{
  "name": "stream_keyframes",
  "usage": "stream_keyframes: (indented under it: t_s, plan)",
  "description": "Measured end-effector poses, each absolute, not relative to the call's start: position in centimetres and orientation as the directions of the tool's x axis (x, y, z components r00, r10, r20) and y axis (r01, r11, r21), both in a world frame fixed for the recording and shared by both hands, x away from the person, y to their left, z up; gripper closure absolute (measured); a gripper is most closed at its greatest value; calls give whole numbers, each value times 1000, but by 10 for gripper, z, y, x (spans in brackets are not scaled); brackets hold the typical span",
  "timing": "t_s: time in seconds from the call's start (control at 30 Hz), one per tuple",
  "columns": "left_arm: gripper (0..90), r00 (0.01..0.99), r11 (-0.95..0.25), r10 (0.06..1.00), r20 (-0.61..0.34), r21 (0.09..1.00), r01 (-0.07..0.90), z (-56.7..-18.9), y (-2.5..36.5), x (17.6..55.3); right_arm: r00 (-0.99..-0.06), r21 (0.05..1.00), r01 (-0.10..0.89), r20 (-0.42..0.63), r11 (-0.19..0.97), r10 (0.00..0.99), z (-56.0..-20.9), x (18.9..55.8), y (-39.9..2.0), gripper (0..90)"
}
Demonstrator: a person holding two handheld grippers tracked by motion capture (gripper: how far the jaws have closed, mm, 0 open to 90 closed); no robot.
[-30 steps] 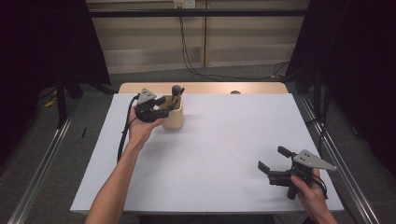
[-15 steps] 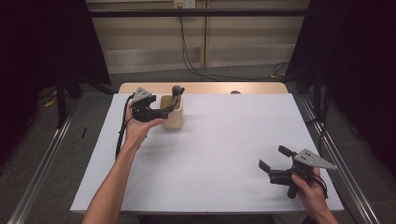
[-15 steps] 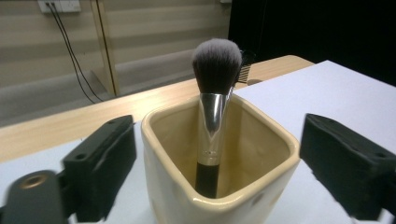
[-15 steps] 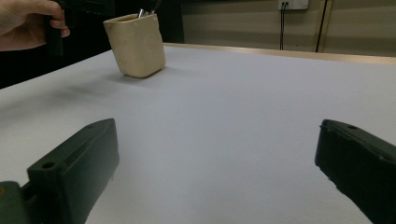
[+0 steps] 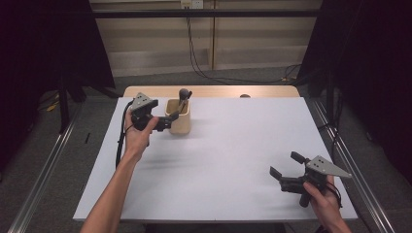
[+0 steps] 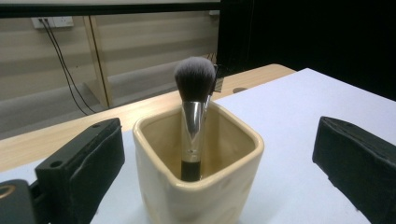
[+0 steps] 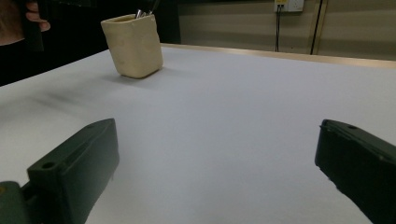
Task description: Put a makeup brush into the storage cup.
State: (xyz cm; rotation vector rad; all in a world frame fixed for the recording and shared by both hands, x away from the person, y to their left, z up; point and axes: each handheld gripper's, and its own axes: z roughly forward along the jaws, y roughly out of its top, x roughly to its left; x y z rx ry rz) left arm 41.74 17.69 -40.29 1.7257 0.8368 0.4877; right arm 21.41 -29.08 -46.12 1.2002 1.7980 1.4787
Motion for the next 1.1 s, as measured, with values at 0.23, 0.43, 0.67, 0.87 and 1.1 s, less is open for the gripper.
stream_keyframes:
  t_s: [0.23, 0.43, 0.67, 0.87, 1.1]
  plan:
    - [25, 691, -178, 720, -64, 945, 273, -401, 178, 399, -475, 952, 307, 140, 14, 869, -461, 214, -291, 0]
    - [24, 678, -168, 732, -67, 946, 275, -400, 186, 389, -475, 952, 305, 139, 15, 869, -461, 214, -292, 0]
    - [24, 671, -177, 739, -56, 945, 274, -401, 197, 375, -472, 954, 301, 138, 12, 871, -461, 213, -292, 0]
    - [24, 660, -169, 748, -72, 941, 294, -410, 205, 365, -475, 953, 302, 136, 15, 869, -461, 212, -292, 0]
    - [22, 642, -163, 765, -54, 948, 274, -414, 210, 351, -469, 954, 300, 137, 11, 873, -460, 212, -293, 0]
